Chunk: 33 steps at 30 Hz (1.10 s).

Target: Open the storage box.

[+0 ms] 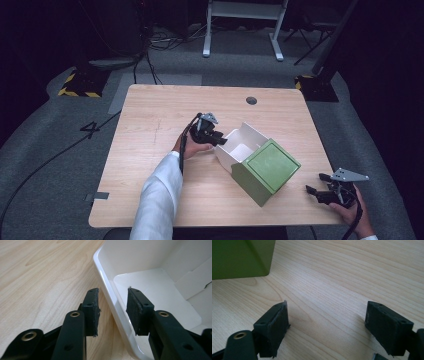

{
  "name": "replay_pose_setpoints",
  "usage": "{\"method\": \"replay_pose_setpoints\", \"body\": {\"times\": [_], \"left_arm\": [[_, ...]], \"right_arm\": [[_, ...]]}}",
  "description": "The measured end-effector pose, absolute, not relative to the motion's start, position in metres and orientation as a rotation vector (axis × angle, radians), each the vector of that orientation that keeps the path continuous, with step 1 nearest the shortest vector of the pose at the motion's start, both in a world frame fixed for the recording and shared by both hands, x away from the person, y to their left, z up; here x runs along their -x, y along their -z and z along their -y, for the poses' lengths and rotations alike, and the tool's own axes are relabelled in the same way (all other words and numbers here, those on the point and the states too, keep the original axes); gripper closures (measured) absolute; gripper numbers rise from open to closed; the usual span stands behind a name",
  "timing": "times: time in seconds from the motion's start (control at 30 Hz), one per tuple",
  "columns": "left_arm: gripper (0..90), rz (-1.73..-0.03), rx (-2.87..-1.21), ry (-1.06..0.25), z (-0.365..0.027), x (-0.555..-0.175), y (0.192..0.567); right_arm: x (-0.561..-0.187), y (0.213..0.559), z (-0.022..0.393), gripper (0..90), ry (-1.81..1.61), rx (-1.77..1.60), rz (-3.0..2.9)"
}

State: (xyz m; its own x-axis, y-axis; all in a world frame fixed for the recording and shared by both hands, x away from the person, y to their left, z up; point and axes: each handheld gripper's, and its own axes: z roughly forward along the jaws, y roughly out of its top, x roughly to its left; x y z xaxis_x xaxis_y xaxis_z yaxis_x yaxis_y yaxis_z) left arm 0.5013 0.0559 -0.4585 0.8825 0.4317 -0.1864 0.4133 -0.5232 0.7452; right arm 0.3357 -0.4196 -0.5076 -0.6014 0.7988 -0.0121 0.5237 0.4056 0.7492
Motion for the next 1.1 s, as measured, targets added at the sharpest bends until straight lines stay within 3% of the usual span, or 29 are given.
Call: {"method": "replay_pose_setpoints", "body": {"times": [0.37,1.1], "left_arm": [[57.4,-0.595,-2.195,-0.148,-0.07,-0.492,0.431],[39.6,-0.599,-2.238,-0.4,-0.101,-0.458,0.394]], "right_arm": [[-0.336,0.508,0.42,19.0,-1.027,-1.139,-2.298],[-0.336,0.508,0.42,19.0,-1.028,-1.14,-2.298]]}}
